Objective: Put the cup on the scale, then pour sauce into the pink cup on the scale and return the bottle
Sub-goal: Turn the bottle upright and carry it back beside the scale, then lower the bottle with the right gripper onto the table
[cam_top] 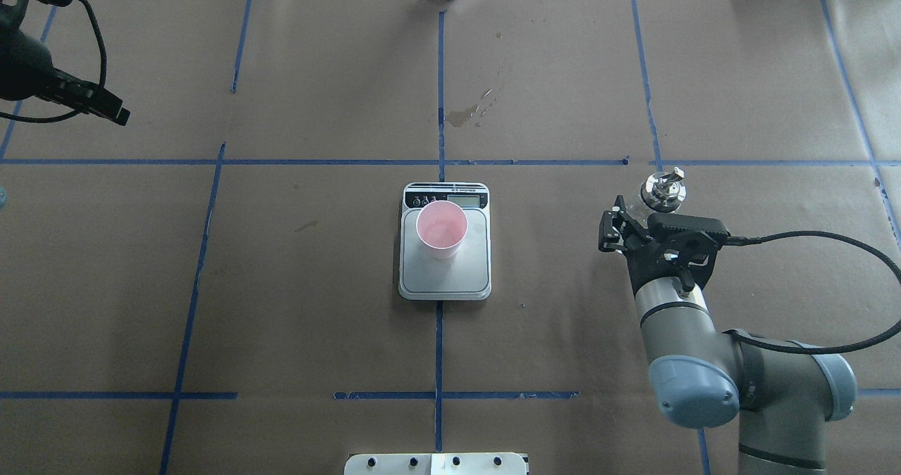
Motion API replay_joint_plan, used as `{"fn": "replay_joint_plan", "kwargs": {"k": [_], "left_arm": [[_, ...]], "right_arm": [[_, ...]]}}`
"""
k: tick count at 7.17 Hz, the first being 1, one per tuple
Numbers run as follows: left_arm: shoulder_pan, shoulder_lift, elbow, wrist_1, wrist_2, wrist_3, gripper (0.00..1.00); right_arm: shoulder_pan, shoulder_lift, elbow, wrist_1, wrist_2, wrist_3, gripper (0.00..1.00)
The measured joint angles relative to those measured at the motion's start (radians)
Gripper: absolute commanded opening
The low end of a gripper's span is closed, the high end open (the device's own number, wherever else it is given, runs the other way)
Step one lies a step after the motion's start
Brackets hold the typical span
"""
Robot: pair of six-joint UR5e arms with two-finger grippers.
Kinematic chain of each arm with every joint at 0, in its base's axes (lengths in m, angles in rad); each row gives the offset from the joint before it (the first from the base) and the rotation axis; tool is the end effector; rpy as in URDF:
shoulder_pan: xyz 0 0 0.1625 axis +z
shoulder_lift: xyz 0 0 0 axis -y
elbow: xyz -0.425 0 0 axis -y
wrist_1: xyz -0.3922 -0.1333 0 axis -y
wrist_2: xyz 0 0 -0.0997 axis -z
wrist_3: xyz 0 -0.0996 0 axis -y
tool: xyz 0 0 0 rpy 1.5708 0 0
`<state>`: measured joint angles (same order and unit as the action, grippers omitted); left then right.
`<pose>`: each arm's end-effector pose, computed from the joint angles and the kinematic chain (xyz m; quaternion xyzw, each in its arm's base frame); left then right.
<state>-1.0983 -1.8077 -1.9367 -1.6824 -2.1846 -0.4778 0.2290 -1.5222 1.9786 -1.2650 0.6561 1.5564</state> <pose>0.1834 -0.5256 0.3495 0.1669 0.4042 0.1033 0.8934 -0.4259 -0.3172 0.3893 0.4474 -0.2815 0.2525 0.8105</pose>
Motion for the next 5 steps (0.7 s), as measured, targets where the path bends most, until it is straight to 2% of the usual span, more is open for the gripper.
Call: {"fn": "replay_joint_plan", "kwargs": {"k": [2, 5], "left_arm": [[0.000, -0.001, -0.009, 0.000, 0.001, -0.004, 0.62], [0.000, 0.000, -0.014, 0.000, 0.002, -0.004, 0.62]], "right_arm": [[0.001, -0.055, -0.009, 0.054, 0.008, -0.001, 0.00], [-0.001, -0.074, -0.036, 0.064, 0.010, 0.004, 0.00]]}}
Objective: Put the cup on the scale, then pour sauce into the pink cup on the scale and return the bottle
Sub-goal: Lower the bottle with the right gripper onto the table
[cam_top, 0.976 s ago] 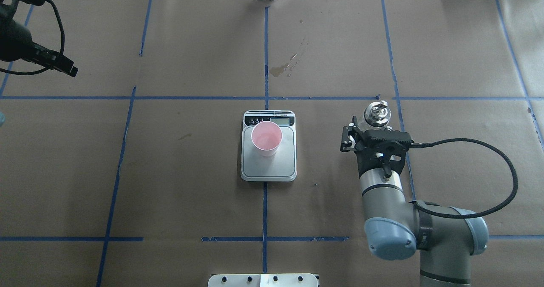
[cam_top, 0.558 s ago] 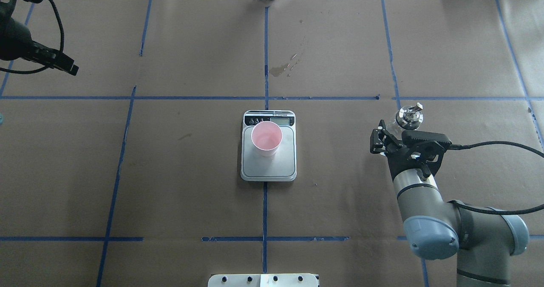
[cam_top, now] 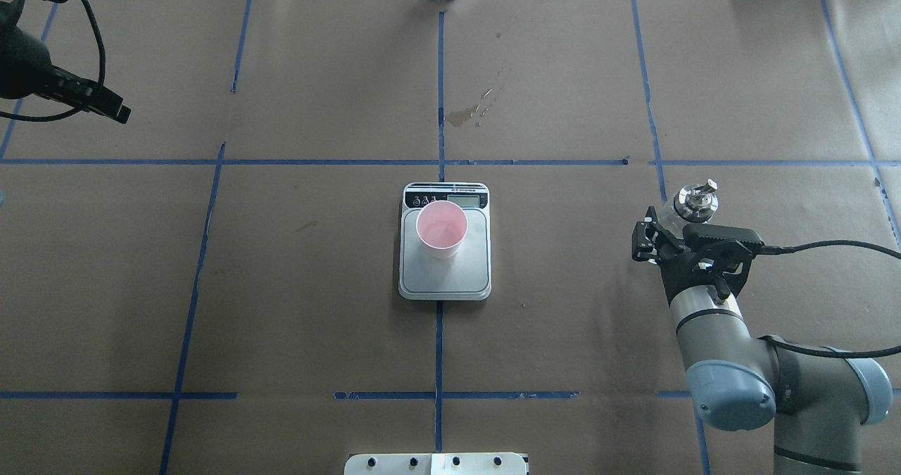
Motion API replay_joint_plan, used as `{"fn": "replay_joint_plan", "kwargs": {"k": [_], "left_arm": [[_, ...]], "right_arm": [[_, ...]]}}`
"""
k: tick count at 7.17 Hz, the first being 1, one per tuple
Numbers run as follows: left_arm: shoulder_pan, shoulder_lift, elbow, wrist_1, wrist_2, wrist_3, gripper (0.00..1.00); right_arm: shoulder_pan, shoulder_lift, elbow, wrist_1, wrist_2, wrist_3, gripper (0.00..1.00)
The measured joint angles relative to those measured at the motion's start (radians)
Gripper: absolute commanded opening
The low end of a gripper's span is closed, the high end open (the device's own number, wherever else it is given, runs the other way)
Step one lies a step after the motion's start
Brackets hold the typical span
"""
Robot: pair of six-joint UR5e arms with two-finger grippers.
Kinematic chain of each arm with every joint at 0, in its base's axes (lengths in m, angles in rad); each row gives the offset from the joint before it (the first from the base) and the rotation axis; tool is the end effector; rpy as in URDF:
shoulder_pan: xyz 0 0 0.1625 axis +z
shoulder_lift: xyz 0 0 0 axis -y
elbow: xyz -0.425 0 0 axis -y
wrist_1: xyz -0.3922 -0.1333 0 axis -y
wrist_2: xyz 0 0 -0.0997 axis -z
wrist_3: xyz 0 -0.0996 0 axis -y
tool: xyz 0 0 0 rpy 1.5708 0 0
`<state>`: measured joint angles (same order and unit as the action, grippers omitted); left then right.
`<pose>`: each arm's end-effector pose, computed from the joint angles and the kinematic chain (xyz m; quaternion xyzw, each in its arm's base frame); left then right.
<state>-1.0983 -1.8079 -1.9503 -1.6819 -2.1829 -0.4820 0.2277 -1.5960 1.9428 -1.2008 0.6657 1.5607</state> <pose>0.1819 -0.5230 0.3434 0.1721 0.4060 0.1030 0.8916 -0.4137 -0.3131 0.4349 0.4440 -0.2647 0.2439 0.8206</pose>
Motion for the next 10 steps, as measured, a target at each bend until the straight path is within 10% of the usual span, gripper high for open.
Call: {"fn": "replay_joint_plan", "kwargs": {"k": [10], "left_arm": [[0.000, -0.001, -0.003, -0.001, 0.000, -0.001, 0.63]], "right_arm": [[-0.006, 0.001, -0.039, 0.001, 0.000, 0.002, 0.00]]}}
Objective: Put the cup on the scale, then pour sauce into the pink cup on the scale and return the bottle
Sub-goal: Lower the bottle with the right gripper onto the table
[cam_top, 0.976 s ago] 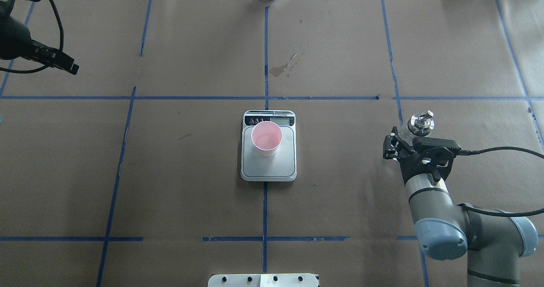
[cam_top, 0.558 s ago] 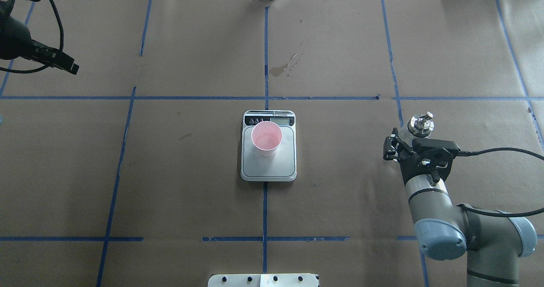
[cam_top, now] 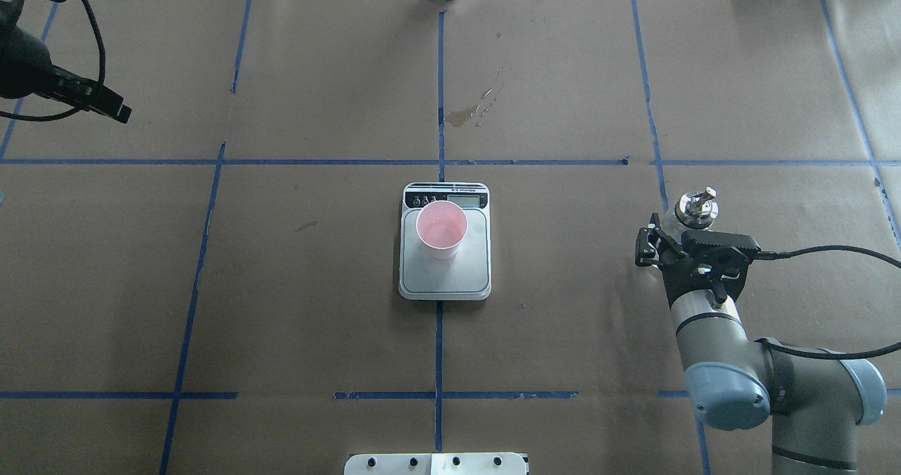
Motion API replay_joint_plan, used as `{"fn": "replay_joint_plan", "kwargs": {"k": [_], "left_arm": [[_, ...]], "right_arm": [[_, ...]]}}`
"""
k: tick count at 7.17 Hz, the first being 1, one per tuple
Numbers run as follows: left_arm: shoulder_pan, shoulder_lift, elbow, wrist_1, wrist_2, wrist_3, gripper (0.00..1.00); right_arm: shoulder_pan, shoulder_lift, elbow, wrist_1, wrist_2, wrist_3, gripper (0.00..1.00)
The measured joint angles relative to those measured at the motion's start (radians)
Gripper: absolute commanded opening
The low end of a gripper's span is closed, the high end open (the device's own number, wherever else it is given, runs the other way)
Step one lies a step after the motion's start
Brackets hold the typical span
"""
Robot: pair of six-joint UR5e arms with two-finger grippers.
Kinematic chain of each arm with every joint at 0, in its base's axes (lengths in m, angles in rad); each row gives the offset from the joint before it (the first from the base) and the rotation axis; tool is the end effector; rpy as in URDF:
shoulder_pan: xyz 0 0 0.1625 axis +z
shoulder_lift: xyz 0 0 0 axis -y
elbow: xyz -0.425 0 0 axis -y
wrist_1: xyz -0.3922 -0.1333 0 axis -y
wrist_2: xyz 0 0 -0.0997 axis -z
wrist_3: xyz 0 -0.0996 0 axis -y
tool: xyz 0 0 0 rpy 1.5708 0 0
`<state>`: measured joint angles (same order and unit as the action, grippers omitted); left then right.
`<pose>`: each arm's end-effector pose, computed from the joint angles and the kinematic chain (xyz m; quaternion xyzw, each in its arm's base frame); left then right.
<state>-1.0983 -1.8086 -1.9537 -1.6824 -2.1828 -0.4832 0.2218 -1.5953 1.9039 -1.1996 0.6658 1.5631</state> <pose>0.1816 -0.5224 0.3414 0.1738 0.4068 0.1031 0.8909 -0.4212 -0.3119 0.4534 0.4438 -0.2507 0.2355 0.8275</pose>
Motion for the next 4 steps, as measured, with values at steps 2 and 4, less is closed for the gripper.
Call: {"fn": "replay_joint_plan", "kwargs": {"k": [2, 4], "left_arm": [[0.000, 0.000, -0.002, 0.000, 0.000, 0.000, 0.63], [0.000, 0.000, -0.002, 0.000, 0.000, 0.000, 0.64]], "right_arm": [[-0.002, 0.004, -0.001, 0.000, 0.000, 0.000, 0.00], [-0.005, 0.006, -0.001, 0.000, 0.000, 0.000, 0.99]]}}
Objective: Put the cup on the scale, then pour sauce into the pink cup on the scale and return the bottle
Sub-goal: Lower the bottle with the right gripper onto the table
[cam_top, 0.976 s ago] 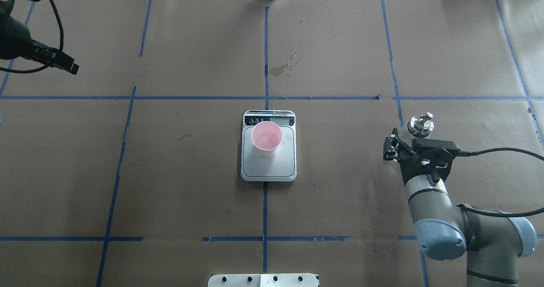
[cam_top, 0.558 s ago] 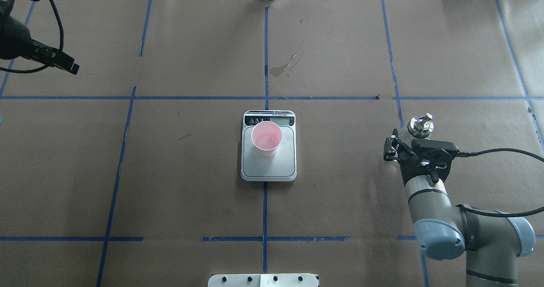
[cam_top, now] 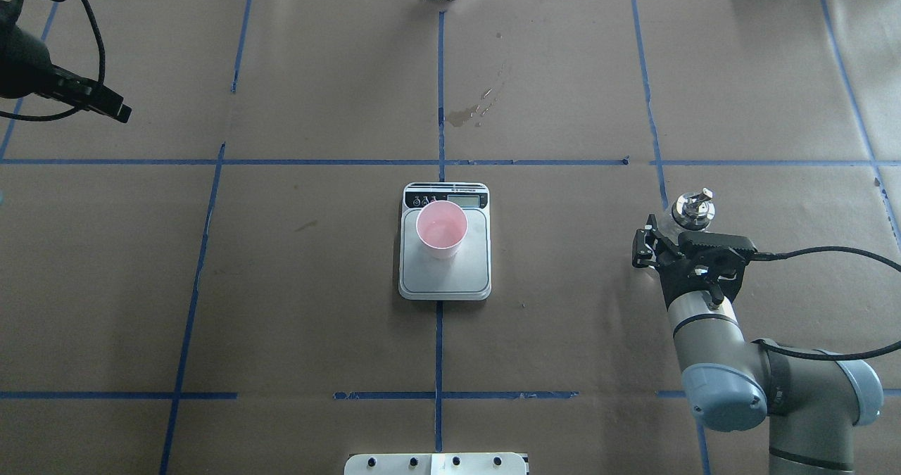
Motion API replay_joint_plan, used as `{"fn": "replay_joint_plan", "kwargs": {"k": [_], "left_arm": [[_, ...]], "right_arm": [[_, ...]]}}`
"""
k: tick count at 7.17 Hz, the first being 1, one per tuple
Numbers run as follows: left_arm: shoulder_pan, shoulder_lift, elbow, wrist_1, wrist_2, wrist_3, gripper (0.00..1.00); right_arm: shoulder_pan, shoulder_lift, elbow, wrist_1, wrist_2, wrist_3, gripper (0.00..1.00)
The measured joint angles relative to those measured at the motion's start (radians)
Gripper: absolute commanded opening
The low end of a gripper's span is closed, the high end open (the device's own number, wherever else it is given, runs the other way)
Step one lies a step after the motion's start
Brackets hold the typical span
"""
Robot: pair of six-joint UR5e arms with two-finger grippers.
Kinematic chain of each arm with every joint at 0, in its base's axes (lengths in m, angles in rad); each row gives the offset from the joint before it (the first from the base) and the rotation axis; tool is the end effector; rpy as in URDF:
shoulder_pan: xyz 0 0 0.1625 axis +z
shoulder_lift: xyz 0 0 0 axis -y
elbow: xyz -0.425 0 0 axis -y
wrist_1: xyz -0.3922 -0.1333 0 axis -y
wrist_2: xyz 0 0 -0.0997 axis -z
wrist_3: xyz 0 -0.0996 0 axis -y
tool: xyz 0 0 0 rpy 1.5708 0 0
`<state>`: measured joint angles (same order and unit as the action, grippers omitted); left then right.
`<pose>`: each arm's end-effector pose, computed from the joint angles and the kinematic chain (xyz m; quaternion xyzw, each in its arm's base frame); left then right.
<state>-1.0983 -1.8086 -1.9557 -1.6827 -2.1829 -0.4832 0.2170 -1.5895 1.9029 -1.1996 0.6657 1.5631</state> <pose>0.1814 -0.5220 0.3405 0.1747 0.4072 0.1034 0.8905 -0.4244 -0.3103 0.4511 0.4431 -0.2538 0.2345 0.8272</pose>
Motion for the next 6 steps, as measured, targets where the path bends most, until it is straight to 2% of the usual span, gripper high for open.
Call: {"fn": "replay_joint_plan", "kwargs": {"k": [6], "left_arm": [[0.000, -0.002, -0.002, 0.000, 0.000, 0.001, 0.64]], "right_arm": [[-0.019, -0.009, 0.002, 0.009, 0.000, 0.010, 1.00]]}}
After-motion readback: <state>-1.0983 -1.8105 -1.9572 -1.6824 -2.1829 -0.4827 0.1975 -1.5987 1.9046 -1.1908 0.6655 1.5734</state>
